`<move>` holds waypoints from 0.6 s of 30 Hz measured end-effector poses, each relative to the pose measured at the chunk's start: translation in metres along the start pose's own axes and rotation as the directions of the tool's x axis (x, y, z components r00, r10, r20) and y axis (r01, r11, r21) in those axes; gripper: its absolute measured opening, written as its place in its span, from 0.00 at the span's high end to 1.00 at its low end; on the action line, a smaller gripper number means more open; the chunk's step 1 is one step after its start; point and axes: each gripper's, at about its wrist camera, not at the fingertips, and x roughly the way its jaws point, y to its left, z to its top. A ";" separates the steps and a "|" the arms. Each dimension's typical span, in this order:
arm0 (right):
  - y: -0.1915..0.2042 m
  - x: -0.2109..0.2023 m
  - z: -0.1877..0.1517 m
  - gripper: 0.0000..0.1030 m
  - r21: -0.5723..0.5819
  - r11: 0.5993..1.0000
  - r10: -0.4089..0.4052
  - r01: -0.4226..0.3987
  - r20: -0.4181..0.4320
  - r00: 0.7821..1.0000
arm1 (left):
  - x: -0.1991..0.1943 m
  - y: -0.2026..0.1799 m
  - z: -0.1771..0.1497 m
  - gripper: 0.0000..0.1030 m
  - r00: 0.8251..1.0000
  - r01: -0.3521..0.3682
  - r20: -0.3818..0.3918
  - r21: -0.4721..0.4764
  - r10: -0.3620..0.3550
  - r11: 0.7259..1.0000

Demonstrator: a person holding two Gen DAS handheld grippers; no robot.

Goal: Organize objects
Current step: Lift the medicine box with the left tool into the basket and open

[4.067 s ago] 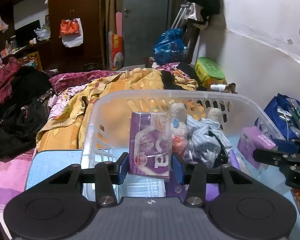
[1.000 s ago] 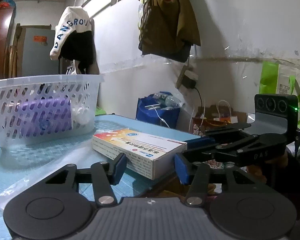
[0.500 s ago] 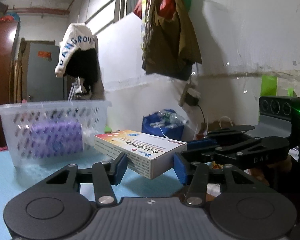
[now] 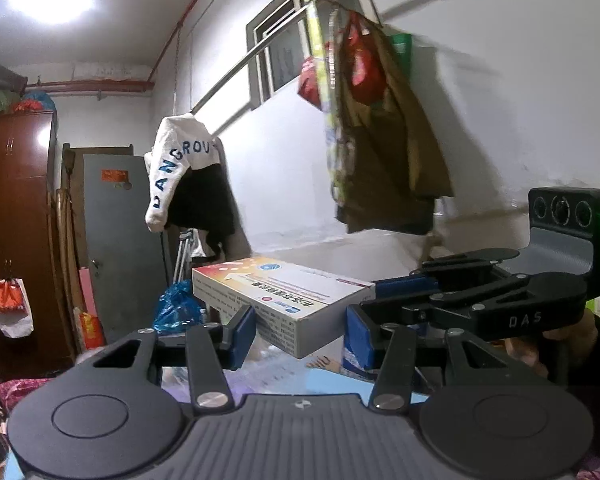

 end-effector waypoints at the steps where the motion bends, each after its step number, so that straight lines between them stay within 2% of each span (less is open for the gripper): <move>1: -0.004 0.009 0.003 0.71 0.007 1.000 -0.002 0.002 -0.001 1.000 | 0.005 0.008 0.003 0.49 1.000 -0.002 -0.008 -0.009 0.002 1.000; 9: -0.032 0.091 -0.002 0.71 0.039 0.999 0.004 0.000 -0.114 0.994 | 0.056 0.082 -0.005 0.53 0.990 -0.063 -0.135 -0.100 0.050 0.993; 16: -0.035 0.145 -0.023 0.71 0.034 0.999 -0.015 0.024 -0.249 0.968 | 0.088 0.124 -0.025 0.54 0.956 -0.159 -0.269 -0.153 0.114 0.975; 18: -0.031 0.154 -0.025 0.71 0.019 0.999 -0.020 0.026 -0.288 0.957 | 0.090 0.131 -0.029 0.53 0.950 -0.178 -0.284 -0.161 0.128 0.971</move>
